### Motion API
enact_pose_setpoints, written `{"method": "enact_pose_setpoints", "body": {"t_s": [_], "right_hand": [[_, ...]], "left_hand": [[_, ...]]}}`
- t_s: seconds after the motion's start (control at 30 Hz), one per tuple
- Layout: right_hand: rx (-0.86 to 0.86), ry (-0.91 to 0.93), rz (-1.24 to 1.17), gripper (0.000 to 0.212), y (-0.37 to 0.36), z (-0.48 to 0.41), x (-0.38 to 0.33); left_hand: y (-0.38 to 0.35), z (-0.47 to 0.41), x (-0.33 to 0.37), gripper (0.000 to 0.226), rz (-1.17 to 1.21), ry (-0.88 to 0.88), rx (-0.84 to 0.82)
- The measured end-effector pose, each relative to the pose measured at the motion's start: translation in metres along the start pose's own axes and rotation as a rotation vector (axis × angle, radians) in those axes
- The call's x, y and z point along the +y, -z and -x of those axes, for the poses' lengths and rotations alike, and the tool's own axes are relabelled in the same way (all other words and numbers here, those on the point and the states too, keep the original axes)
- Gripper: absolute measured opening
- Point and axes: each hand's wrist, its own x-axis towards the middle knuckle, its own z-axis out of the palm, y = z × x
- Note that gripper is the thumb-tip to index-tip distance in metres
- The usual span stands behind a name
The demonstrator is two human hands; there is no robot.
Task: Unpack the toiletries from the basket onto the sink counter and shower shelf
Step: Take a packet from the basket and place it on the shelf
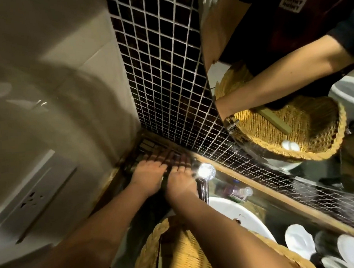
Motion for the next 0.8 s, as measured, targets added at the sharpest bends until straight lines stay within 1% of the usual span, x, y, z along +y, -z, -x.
{"method": "enact_pose_setpoints", "body": {"t_s": [0.07,0.17,0.23,0.33,0.4,0.47,0.53,0.6,0.7,0.8], "right_hand": [[0.002,-0.01,-0.011,0.06,0.002,0.001,0.001],[-0.007,-0.023,-0.018,0.063,0.005,0.0,0.002],[-0.02,-0.011,0.005,0.071,0.011,0.005,0.004],[0.074,0.069,0.081,0.079,0.025,0.032,0.005],[0.114,0.074,0.029,0.081,0.027,0.051,0.009],[0.077,0.092,-0.007,0.094,0.026,0.069,0.016],[0.035,0.136,0.032,0.106,0.025,0.088,0.023],[0.062,0.142,0.059,0.103,0.024,0.106,0.029],[0.095,0.156,0.054,0.088,0.017,0.133,0.039],[0.124,0.144,0.02,0.085,0.011,0.158,0.054]], "left_hand": [[0.001,0.002,0.001,0.07,0.03,0.016,0.002],[0.012,0.007,0.006,0.072,0.018,0.03,-0.013],[0.015,0.01,0.008,0.074,-0.011,0.02,0.008],[0.022,0.024,0.01,0.078,-0.075,0.02,0.035],[0.028,0.037,0.013,0.088,-0.089,0.028,0.056],[0.033,0.05,0.019,0.09,-0.096,0.025,0.065],[0.039,0.064,0.028,0.085,-0.1,0.013,0.065],[0.047,0.08,0.038,0.084,-0.074,0.001,0.074],[0.054,0.104,0.055,0.081,-0.112,-0.045,0.11],[0.054,0.122,0.072,0.075,-0.127,-0.102,0.152]]}}
